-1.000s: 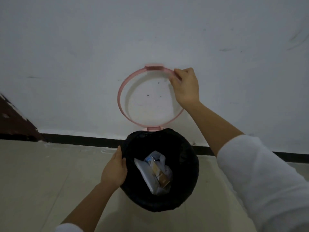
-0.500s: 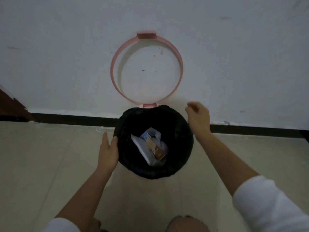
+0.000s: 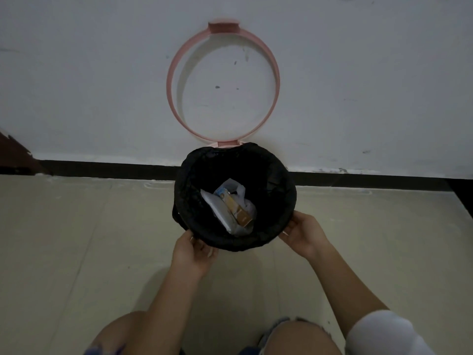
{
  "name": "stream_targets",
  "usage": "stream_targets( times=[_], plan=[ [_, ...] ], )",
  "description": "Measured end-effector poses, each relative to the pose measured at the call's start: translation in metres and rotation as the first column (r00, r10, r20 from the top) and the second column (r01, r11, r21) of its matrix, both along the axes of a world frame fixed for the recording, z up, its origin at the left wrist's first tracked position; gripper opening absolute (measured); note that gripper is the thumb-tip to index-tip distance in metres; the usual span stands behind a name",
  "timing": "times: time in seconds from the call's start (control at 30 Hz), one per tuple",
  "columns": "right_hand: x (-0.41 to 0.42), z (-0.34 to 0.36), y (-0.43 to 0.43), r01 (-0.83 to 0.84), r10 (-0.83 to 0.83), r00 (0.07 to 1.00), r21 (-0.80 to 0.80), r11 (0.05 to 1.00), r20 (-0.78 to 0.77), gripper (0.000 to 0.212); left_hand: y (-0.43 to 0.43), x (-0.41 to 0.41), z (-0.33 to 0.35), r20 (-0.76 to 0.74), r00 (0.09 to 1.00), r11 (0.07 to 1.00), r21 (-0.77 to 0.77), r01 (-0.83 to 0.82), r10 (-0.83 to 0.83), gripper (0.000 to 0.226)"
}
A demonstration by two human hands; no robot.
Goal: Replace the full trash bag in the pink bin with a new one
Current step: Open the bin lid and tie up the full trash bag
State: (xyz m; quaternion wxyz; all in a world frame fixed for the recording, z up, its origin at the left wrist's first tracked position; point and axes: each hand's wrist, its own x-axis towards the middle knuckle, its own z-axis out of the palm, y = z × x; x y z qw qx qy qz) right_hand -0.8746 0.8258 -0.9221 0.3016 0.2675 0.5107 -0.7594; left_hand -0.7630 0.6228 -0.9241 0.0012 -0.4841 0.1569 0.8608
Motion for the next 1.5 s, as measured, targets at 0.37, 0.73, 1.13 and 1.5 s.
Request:
stream_targets(
  times=[0.37,0.73,1.13,1.5],
  plan=[
    [0.001,0.032,-0.014,0.112,0.154,0.906,0.575,0.810,-0.393,0.025,-0.008,0.026,0.021,0.081,0.982,0.809,-0.581,-0.092,0.170,0.022],
    [-0.064,0.041,-0.036,0.325,-0.194,0.927,0.431,0.842,-0.321,0.029,-0.064,-0.038,0.060,-0.032,0.991,0.711,-0.693,-0.115,0.129,0.001],
    [-0.119,0.033,-0.030,0.225,-0.044,0.947,0.561,0.796,-0.317,0.017,-0.088,-0.055,0.056,0.027,0.988,0.785,-0.611,-0.102,0.150,0.048],
    [-0.093,0.141,-0.042,0.113,0.769,0.371,0.848,0.518,-0.520,0.016,-0.099,-0.053,0.093,0.058,0.995,0.030,-0.998,0.055,0.085,0.019]
  ],
)
